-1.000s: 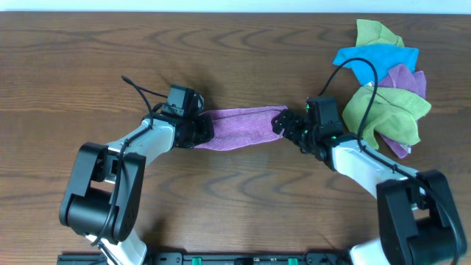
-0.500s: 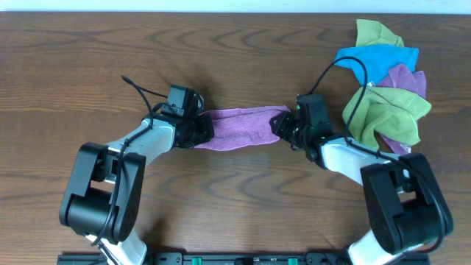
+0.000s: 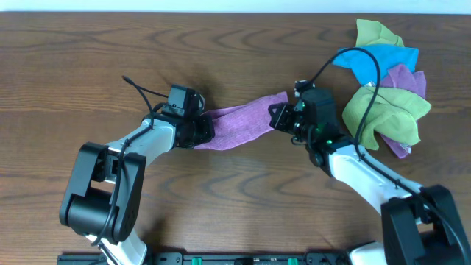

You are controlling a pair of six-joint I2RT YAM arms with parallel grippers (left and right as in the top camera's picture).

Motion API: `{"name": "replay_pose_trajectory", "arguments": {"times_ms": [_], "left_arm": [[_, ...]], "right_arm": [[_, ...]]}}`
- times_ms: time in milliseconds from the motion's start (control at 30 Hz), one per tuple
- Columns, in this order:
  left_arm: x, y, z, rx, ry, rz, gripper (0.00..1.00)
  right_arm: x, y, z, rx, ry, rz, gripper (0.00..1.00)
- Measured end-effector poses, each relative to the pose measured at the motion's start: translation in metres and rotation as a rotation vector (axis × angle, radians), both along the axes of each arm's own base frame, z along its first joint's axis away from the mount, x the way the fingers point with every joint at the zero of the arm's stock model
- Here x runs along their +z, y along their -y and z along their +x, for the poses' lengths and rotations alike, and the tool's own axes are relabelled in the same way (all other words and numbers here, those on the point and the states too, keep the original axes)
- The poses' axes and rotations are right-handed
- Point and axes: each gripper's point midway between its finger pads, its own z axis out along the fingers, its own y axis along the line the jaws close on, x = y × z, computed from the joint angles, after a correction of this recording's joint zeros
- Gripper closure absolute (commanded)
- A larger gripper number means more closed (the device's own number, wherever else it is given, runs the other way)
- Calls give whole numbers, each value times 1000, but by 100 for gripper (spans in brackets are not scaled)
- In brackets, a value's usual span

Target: Fold the cloth

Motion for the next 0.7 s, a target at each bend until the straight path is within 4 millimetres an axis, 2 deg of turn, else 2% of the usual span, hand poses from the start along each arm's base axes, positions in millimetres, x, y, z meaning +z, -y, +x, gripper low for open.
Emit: {"name": "replay_pose_trajectory", "arguments": {"times_ms": [67, 233, 333, 400, 567, 700], "left_arm": [[0, 0, 0, 0, 0, 0, 94], [0, 0, 0, 0, 0, 0, 94], [0, 0, 0, 0, 0, 0, 94], [0, 0, 0, 0, 0, 0, 94], [0, 1, -1, -3, -2, -6, 94], [0, 1, -1, -3, -2, -6, 94]], "right_arm": [[1, -6, -1, 17, 8, -17, 99], [13, -36, -7, 88, 45, -105, 99], [26, -57, -4, 139, 87, -140, 99], [28, -64, 0, 156, 92, -164, 99], [15, -76, 14, 181, 73, -220, 99], [4, -84, 13, 208, 64, -247, 99]]}}
